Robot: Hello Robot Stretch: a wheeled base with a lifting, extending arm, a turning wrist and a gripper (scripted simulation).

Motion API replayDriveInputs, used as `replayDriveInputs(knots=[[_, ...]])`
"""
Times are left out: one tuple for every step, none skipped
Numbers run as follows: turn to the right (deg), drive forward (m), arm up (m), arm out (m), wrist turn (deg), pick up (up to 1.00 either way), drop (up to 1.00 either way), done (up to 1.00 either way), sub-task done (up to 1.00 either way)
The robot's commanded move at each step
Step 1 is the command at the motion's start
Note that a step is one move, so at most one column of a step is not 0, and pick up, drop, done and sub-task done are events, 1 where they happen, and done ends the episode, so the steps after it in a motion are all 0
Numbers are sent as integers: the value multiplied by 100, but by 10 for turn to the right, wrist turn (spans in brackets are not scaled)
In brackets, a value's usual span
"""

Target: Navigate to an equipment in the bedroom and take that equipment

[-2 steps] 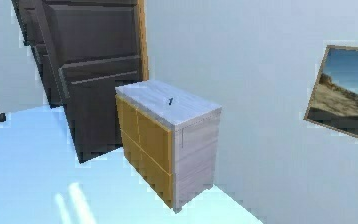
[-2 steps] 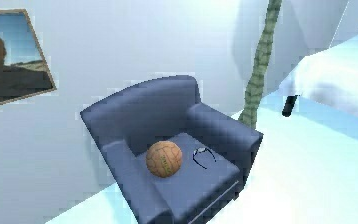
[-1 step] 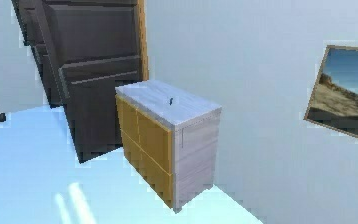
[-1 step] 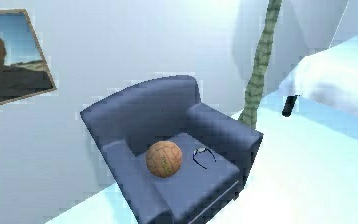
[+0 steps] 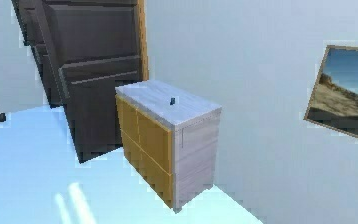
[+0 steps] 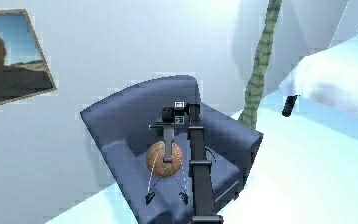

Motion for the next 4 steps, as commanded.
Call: replayDriveInputs(knots=[[0, 0, 0, 0, 450, 0, 0, 0, 0], [0, 0, 0, 0, 450, 0, 0, 0, 0], [0, 0, 0, 0, 450, 0, 0, 0, 0], [0, 0, 0, 0, 240, 0, 0, 0, 0]])
